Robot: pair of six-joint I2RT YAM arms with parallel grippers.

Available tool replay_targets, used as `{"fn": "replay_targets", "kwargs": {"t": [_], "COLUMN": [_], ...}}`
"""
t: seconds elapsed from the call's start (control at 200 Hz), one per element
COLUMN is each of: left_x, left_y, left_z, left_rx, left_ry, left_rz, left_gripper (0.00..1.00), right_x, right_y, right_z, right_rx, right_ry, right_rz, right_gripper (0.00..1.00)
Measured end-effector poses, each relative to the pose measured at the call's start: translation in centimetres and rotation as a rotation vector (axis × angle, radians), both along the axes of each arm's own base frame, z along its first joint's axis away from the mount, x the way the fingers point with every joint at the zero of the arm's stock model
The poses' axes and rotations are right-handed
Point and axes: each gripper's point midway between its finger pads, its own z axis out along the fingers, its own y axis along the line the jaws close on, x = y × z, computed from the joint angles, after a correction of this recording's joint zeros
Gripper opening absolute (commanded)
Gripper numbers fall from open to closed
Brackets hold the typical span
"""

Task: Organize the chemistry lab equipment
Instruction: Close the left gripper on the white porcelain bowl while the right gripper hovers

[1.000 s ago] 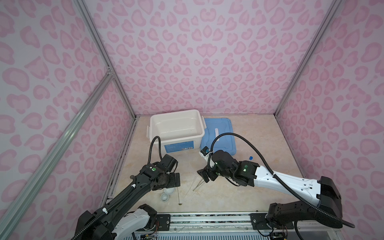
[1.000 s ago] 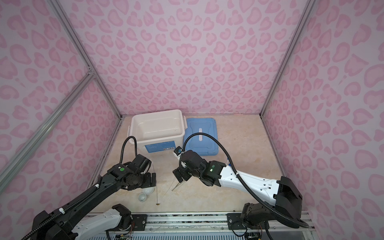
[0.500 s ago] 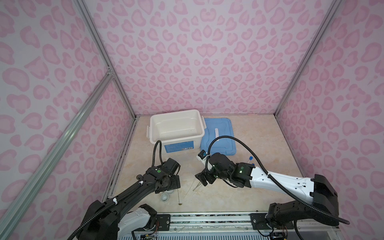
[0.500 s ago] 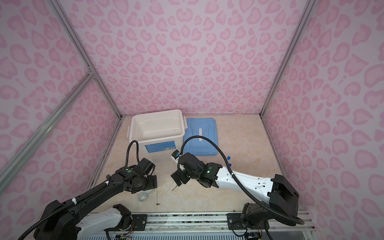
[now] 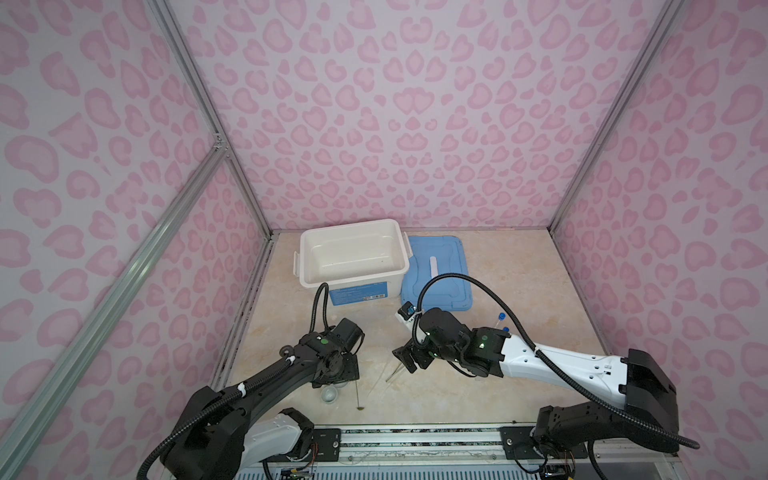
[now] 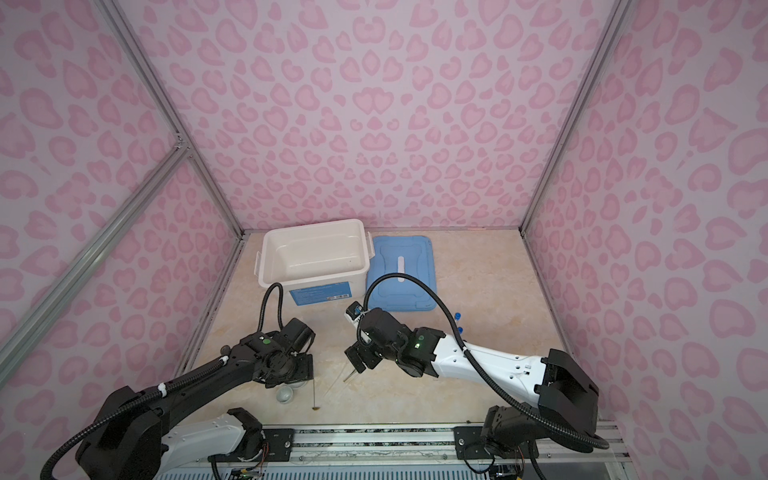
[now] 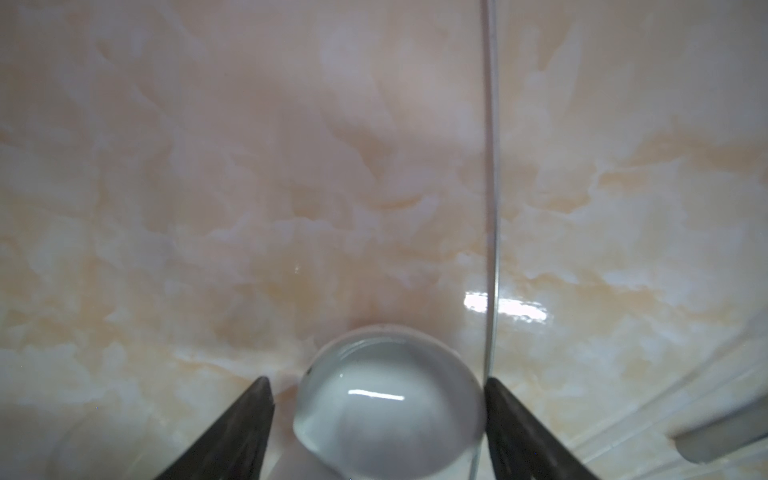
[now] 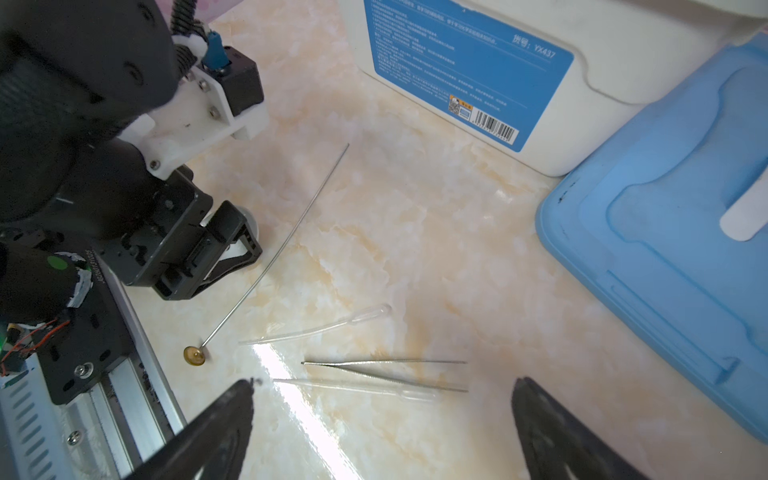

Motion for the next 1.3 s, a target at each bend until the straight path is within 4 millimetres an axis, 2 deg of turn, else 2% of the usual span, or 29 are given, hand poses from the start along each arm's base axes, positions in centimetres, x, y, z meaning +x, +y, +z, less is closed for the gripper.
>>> {"fn": "replay_targets", "kwargs": {"t": [0.575, 1.205, 1.3], "left_x": [0.1, 0.3, 0.3], "left_y": [0.0, -0.4, -0.4], "left_z": [-1.1, -1.5, -1.5], "left_rx": [0.031, 0.033, 0.034], "left_ry": [0.024, 0.021, 0.021], "left_rz": [-0.01, -0.018, -0.018], "left_gripper": [0.74, 0.75, 0.73], "right_x": [0.4, 0.3, 0.3], "right_y": [-0.1, -0.4, -0.5], "right_z": [-0.5, -0.8, -1.0], "right_rx": [-0.014, -0.023, -0.025], "right_ry": [-0.01, -0.008, -0.008], "right_rz": [-0.016, -0.019, -0.02], "right_gripper": [0.97, 0.97, 0.97]}}
